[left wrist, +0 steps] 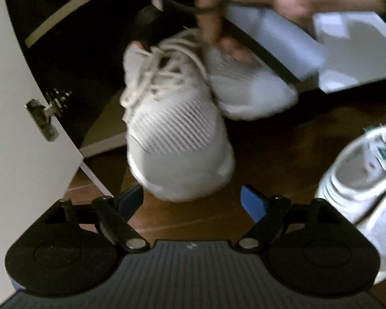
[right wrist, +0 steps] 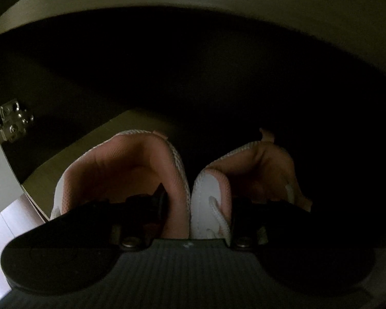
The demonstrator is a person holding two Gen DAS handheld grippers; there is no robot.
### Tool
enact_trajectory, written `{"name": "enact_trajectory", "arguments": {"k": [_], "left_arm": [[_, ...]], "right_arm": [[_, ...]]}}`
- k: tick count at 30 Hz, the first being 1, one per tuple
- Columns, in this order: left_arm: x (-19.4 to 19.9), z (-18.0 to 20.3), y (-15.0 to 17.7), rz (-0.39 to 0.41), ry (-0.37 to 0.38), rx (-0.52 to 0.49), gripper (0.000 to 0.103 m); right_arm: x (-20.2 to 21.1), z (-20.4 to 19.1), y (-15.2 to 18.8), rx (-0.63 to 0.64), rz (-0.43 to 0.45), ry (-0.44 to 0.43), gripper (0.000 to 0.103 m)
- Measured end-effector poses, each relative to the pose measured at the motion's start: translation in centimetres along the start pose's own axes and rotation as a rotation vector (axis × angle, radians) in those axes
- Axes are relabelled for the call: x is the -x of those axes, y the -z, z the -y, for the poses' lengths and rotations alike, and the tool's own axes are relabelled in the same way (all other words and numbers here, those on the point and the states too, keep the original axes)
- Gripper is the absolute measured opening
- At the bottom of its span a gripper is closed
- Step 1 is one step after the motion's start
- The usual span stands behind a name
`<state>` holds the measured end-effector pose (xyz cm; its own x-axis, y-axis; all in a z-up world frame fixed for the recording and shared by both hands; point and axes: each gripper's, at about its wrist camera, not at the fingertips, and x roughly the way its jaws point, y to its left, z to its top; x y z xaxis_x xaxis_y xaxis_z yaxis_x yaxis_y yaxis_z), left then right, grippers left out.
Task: Organize scattered shoes
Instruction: 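Carry the grey sneakers with the right tool into the cabinet below the slippers, then set the grey sneakers on the shelf and open the right tool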
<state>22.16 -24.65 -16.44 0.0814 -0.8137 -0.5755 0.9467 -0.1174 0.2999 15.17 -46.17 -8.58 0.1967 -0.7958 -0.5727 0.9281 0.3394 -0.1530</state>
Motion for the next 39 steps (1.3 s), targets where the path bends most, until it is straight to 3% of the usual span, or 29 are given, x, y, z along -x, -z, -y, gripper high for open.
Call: {"name": "enact_trajectory", "arguments": {"k": [2,7,11,12,13,15,17,19,21,24,26,27,28,30,32,35,39], "left_arm": [[-0.8,-0.4,-0.5,-0.018,0.024,0.010,0.087],[-2.5,0.1,0.1,-0.034,0.006,-0.010,0.088],[-2.5,-0.4,0.0,-0.031,0.024,-0.010,0.090],[-2.5,-0.6,0.1,-0.025,0.031,-0.004,0.090],[-2.4,-0.8,0.0,-0.016,0.035,0.002,0.089],[-2.0,-1.3,-0.4,0.013,0.050,0.018,0.089],[-1.9,-1.4,-0.9,0.036,0.036,0.007,0.090],[-2.1,-1.5,-1.5,0.050,0.009,-0.017,0.090],[-2.6,-1.8,-1.7,0.042,0.003,-0.022,0.090],[-3.1,-2.1,-1.8,0.049,-0.009,-0.045,0.089],[-3.5,-2.2,-2.3,0.060,-0.021,-0.082,0.089],[-3.7,-2.3,-2.7,0.061,-0.022,-0.088,0.090],[-4.1,-2.3,-3.2,0.062,-0.026,-0.097,0.090],[-4.4,-2.0,-4.0,0.062,-0.035,-0.113,0.090],[-4.7,-1.8,-4.4,0.050,-0.042,-0.118,0.089],[-3.0,-2.0,-3.2,0.063,-0.007,-0.113,0.089],[0.6,-2.2,-1.0,0.086,0.103,-0.108,0.088]], "right_arm": [[-0.1,0.1,0.1,0.011,0.003,-0.025,0.036],[1.4,0.0,1.8,0.055,0.119,-0.031,0.058],[2.1,0.1,2.6,0.068,0.173,-0.017,0.063],[2.2,0.2,2.8,0.063,0.182,-0.025,0.070],[2.6,0.6,3.2,0.055,0.210,-0.057,0.086],[3.4,0.6,4.1,0.082,0.270,-0.069,0.097],[4.3,-0.1,5.1,0.151,0.345,-0.032,0.097],[5.1,-1.4,5.4,0.165,0.356,0.003,0.097],[6.2,-1.4,5.7,0.143,0.351,-0.024,0.097],[9.2,-0.5,7.6,0.076,0.384,-0.031,0.090],[12.0,0.5,9.9,-0.003,0.400,-0.023,0.067],[13.8,1.6,9.7,-0.017,0.387,-0.015,0.033],[15.3,2.4,10.9,-0.064,0.329,-0.004,0.020],[16.0,3.7,12.5,-0.130,0.243,-0.033,0.019],[14.0,2.8,13.5,-0.164,0.138,-0.078,0.019],[13.3,2.2,14.6,-0.108,0.078,-0.146,0.019],[14.7,3.3,15.7,-0.059,0.060,-0.145,0.019]]}}
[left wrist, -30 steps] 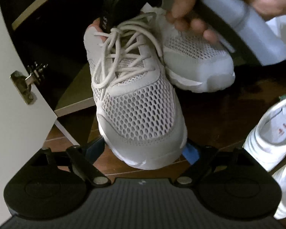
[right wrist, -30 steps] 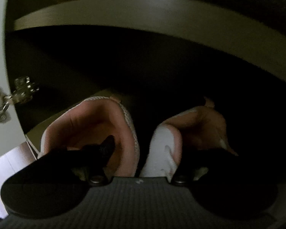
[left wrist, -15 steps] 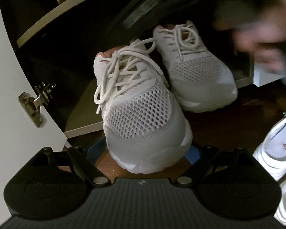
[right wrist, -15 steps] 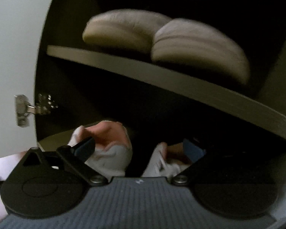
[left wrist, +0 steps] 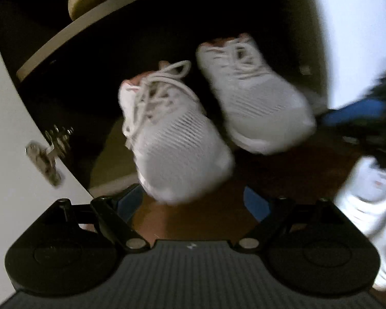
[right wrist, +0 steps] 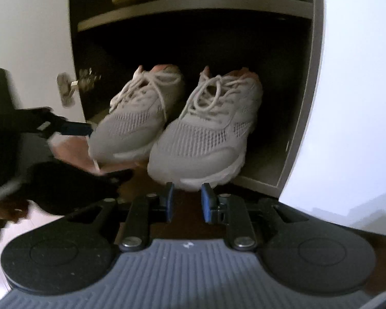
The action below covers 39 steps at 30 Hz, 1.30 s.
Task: Organize scattered shoes
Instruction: 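Set the grey sneakers on the shelf and open the right tool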
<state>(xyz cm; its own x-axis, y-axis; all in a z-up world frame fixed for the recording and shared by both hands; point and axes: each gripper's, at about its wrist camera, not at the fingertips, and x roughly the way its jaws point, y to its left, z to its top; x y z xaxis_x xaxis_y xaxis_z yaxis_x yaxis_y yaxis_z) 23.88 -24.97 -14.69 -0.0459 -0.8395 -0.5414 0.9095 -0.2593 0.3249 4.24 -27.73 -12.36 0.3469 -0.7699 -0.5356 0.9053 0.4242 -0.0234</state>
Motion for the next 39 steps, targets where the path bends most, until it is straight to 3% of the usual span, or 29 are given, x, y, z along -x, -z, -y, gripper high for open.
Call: {"name": "enact_trajectory", "arguments": {"k": [3,6,10,18,22,34,36,39], "left_arm": [[2.4,1.1,0.5,0.059,0.110,-0.062,0.088],[1.5,2.0,0.5,0.027,0.132,-0.137,0.088],[0.7,1.5,-0.3,0.044,0.165,-0.105,0.089],[-0.9,0.5,-0.3,0.015,0.082,-0.093,0.089],[-1.1,0.7,-0.2,0.007,0.044,-0.106,0.089],[0.6,3.1,0.1,0.016,0.084,-0.095,0.089],[2.1,3.8,0.7,0.033,0.122,-0.078,0.089],[4.7,5.0,1.9,0.036,0.181,-0.046,0.089]], "right_arm": [[0.0,-0.3,0.4,0.039,0.013,0.006,0.019],[-0.8,-1.3,0.3,0.072,0.025,0.012,0.019],[-1.7,-2.1,-0.6,0.087,0.012,-0.002,0.019],[-3.0,-3.0,-2.5,0.118,0.020,-0.027,0.018],[-3.5,-2.9,-3.2,0.118,0.012,-0.012,0.028],[-0.2,1.4,-4.0,0.040,-0.011,0.082,0.028],[0.5,1.8,-4.0,0.039,-0.016,0.064,0.030],[0.1,2.2,-5.0,0.122,-0.134,-0.176,0.030]]}}
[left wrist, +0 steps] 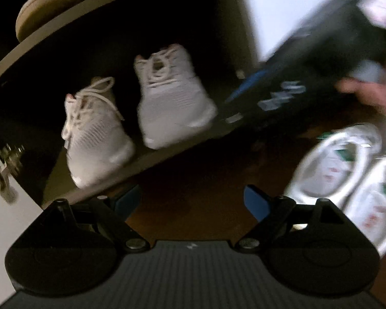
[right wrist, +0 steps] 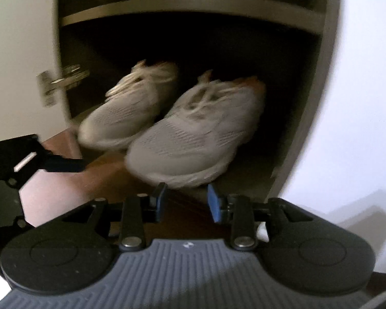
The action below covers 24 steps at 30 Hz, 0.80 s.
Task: Organize scattered shoes
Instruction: 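Set the grey sneakers on the shelf and open the right tool, then grasp both white green-trimmed sneakers at their heels with the right tool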
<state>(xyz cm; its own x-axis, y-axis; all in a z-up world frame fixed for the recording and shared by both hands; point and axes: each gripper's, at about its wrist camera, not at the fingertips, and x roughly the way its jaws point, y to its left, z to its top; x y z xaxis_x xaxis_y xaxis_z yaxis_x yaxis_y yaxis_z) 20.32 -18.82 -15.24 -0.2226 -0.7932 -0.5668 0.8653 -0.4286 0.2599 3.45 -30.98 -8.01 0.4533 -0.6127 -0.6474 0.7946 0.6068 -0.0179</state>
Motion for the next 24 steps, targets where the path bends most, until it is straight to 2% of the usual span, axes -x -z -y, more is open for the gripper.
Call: {"name": "enact_trajectory", "arguments": {"k": [2,3,5,7,11,14,16,17,18,19,20,21,24], "left_arm": [[1.7,1.6,0.9,-0.014,0.031,0.025,0.089],[2.2,2.4,1.2,-0.028,0.045,0.034,0.089],[3.5,4.5,2.2,-0.062,0.096,0.049,0.089],[4.4,6.0,2.8,-0.079,0.134,0.047,0.090],[6.1,10.6,4.3,-0.144,0.220,0.021,0.090],[6.2,11.5,4.6,-0.186,0.237,0.030,0.090],[6.1,11.9,4.7,-0.210,0.237,0.032,0.090],[6.0,12.0,4.8,-0.221,0.237,0.035,0.090],[6.0,12.0,4.7,-0.228,0.235,0.043,0.090],[5.8,11.8,4.6,-0.233,0.236,0.052,0.090],[5.8,11.7,4.5,-0.236,0.233,0.063,0.090],[5.9,11.6,4.5,-0.235,0.224,0.075,0.090],[6.0,11.0,4.9,-0.235,0.202,0.102,0.090]], "right_arm": [[0.0,0.8,-1.2,0.073,-0.091,-0.177,0.031],[0.4,1.1,-1.5,0.144,-0.138,-0.230,0.034],[1.7,1.9,-1.0,0.324,-0.249,-0.307,0.045],[3.2,3.3,0.9,0.454,-0.355,-0.360,0.059],[4.5,5.7,6.2,0.579,-0.521,-0.346,0.062],[3.9,4.9,7.8,0.591,-0.504,-0.356,0.066],[2.8,3.4,8.0,0.620,-0.477,-0.349,0.076],[1.7,2.4,8.3,0.657,-0.483,-0.332,0.077],[0.5,1.7,8.9,0.692,-0.523,-0.318,0.076],[-0.7,1.1,9.5,0.727,-0.564,-0.304,0.060],[-2.3,0.7,10.2,0.733,-0.639,-0.294,0.036],[-3.1,0.8,10.2,0.698,-0.657,-0.288,0.035],[-3.5,0.4,9.0,0.640,-0.665,-0.277,0.012]]}}
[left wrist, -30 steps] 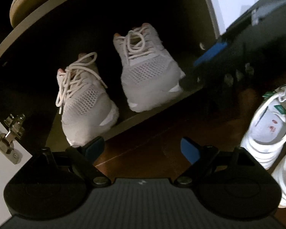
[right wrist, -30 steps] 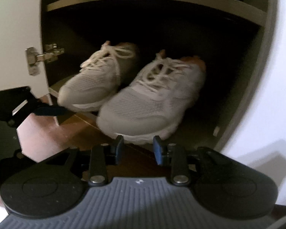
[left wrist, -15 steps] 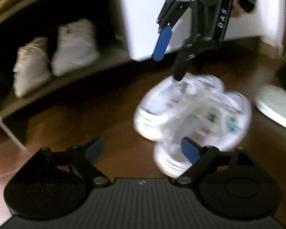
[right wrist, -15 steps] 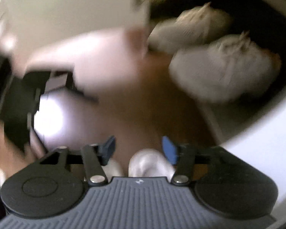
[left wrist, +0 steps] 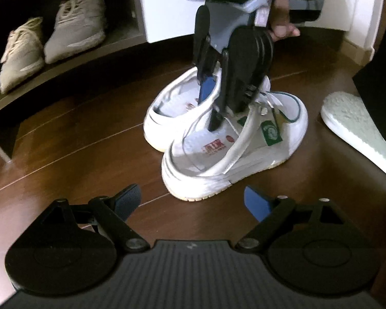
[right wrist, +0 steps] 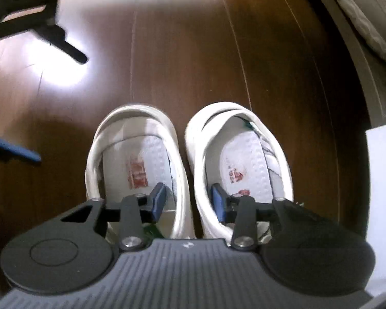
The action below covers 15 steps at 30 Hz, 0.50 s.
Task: Organize scattered shoes
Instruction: 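Grasp both white green-trimmed sneakers at their heels with the right tool, then carry the white sneakers with the right tool under the cabinet shelf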
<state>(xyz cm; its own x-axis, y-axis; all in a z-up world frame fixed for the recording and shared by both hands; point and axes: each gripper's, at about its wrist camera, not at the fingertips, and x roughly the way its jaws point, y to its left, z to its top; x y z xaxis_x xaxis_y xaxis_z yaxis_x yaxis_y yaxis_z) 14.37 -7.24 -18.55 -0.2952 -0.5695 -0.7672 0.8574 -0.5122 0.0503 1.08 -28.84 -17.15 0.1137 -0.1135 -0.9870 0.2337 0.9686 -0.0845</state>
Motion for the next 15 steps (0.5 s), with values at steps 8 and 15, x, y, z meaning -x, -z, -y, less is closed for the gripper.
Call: {"name": "enact_trajectory", "arguments": {"k": [8,15], "left_arm": [[0.2,-3.1,0.2,-0.006,-0.090,0.072,0.089],[-0.8,-5.6,-0.3,0.000,-0.160,0.130,0.089]], "right_arm": [[-1.7,6.9,-6.0,-0.689,0.112,-0.054,0.012],[-1.9,9.6,-8.1,-1.002,0.326,-0.034,0.048]]}}
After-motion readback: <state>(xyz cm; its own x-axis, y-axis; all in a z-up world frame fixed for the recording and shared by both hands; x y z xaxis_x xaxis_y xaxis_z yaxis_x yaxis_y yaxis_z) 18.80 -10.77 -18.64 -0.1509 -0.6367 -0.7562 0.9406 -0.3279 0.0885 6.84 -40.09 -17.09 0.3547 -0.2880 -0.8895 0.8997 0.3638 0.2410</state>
